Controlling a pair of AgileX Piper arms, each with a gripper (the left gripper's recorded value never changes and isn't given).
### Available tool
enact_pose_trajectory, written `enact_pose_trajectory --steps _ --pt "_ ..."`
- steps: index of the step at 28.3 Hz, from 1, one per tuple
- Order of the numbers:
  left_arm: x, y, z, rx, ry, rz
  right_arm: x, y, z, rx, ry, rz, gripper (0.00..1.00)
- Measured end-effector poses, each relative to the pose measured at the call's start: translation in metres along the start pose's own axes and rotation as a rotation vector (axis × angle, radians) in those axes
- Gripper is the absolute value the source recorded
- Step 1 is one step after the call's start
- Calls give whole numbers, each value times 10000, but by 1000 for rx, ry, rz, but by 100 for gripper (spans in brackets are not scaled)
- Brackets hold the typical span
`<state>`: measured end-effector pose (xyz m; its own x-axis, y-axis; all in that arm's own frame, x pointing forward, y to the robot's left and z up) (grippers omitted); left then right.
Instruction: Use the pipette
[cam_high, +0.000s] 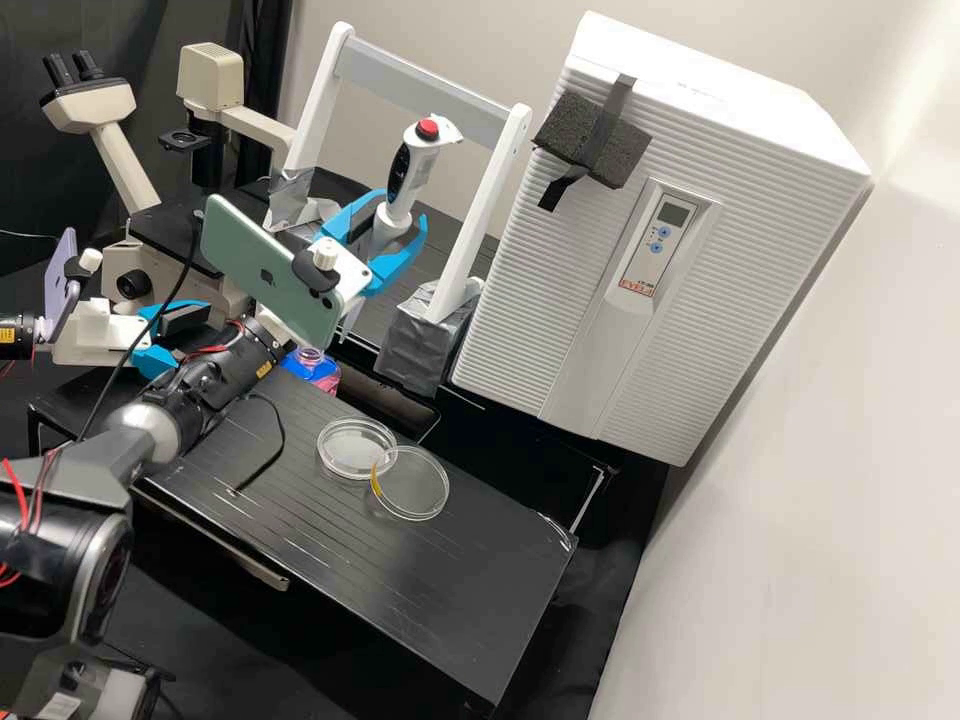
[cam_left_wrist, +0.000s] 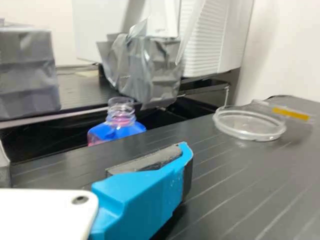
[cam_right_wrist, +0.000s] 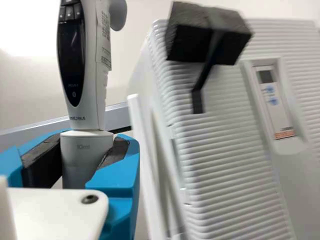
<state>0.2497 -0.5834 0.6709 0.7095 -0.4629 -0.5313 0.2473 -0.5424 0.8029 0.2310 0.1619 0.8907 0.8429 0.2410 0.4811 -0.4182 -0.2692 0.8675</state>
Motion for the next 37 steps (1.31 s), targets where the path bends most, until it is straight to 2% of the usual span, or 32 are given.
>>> enact_pose_trajectory --steps 6,8,10,16,19,20,22,26,32,37 --pt "-25 71 145 7 -47 24 -129 223 134 -75 -9 42 0" --pt "-27 70 179 11 -60 23 -162 280 173 -91 -19 57 0" --pt "-22 64 222 23 -85 18 -198 347 217 -109 -33 78 0" --pt "11 91 291 38 -119 25 -286 489 241 -132 -38 117 0" --pt "11 90 296 38 -120 25 -320 521 223 -145 -27 100 0" --pt "11 90 296 38 -120 25 -328 524 219 -148 -27 88 0" --pt "11 90 296 38 -120 25 -358 533 203 -131 -28 62 0" --pt "11 90 296 38 -120 25 -417 519 221 -131 -42 23 0" --pt "11 90 296 38 -120 25 -443 486 261 -133 -68 -12 0" --pt "11 90 296 38 -120 25 -444 481 265 -133 -72 -18 0"
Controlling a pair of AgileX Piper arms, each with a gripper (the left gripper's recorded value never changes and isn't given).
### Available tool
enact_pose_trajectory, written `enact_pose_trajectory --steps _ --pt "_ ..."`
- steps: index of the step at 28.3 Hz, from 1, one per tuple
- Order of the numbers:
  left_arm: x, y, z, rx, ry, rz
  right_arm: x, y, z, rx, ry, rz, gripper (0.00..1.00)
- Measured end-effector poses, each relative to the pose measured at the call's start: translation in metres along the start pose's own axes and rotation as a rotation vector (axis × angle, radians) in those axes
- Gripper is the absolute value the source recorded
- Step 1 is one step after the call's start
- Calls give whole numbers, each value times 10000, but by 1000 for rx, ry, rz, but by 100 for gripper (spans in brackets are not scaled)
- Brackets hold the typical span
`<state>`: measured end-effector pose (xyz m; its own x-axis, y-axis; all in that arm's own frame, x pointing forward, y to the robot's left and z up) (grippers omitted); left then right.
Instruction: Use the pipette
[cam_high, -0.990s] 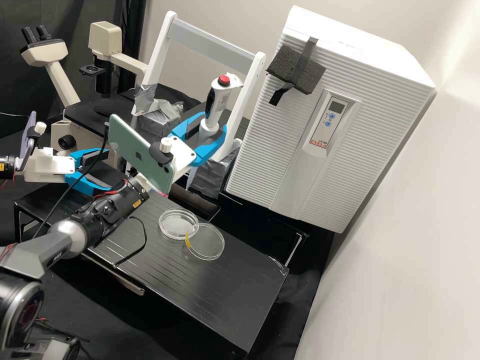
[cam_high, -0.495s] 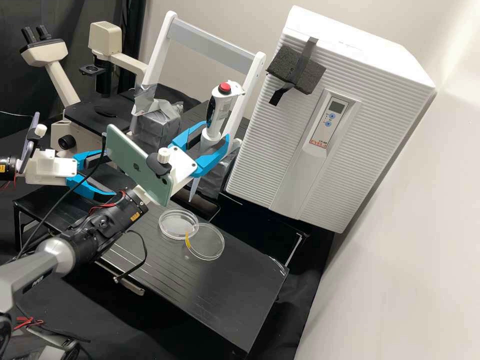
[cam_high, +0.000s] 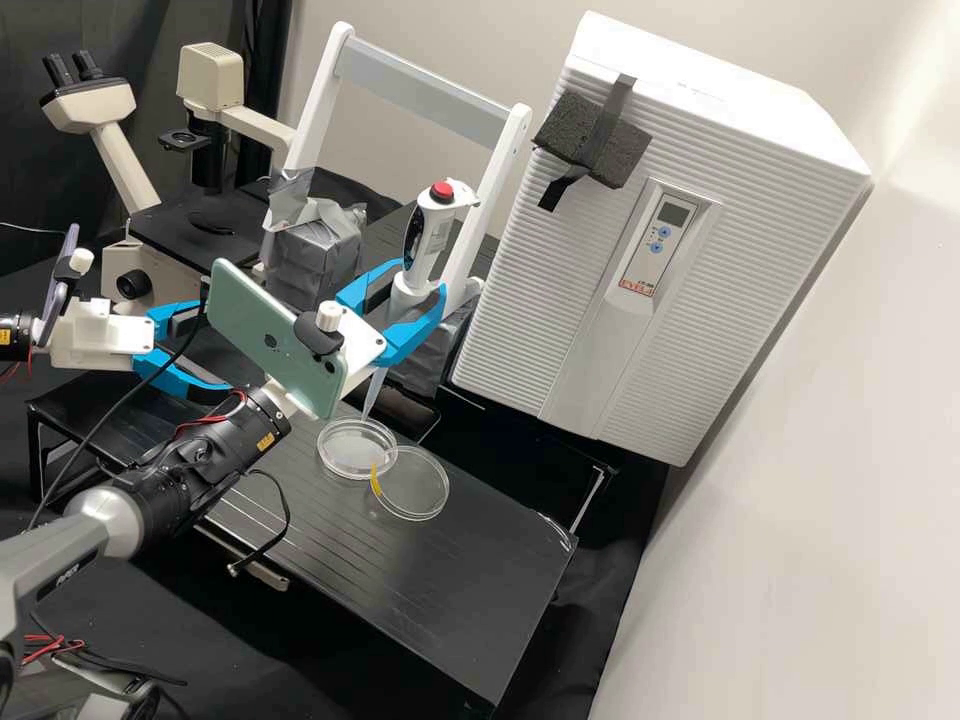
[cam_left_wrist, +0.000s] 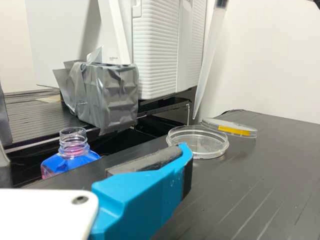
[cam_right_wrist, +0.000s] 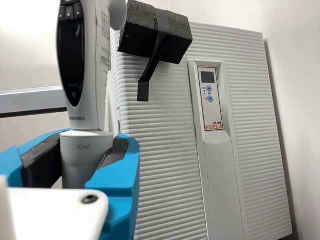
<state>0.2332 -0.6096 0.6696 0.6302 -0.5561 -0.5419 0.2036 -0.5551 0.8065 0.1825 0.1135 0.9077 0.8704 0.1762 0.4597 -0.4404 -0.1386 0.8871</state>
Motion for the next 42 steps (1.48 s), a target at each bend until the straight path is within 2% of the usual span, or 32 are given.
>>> enact_pose_trajectory --steps 10,12,14,19,29,32,36,38,40,42 --pt "0 0 0 0 0 0 0 -3 2 -8 -2 -3 0" --pt "0 0 0 0 0 0 0 -3 2 -24 -2 -3 0" --pt "0 0 0 0 0 0 -1 -8 -3 -58 0 -6 0" --pt "0 0 0 0 0 0 -5 -28 -11 -90 2 -21 0" --pt "18 28 -2 2 -1 10 -8 -73 -25 -83 8 -44 0" --pt "16 40 -34 7 4 12 0 -117 -18 -93 6 -62 0" --pt "38 142 -146 14 37 45 67 -167 -9 -100 -4 -75 0" --pt "38 261 -213 22 60 76 186 -192 -51 -99 2 -70 0" --pt "34 365 -258 30 75 105 314 -222 -110 -87 17 -76 0" --pt "22 480 -294 39 86 141 444 -271 -173 -71 32 -105 0"
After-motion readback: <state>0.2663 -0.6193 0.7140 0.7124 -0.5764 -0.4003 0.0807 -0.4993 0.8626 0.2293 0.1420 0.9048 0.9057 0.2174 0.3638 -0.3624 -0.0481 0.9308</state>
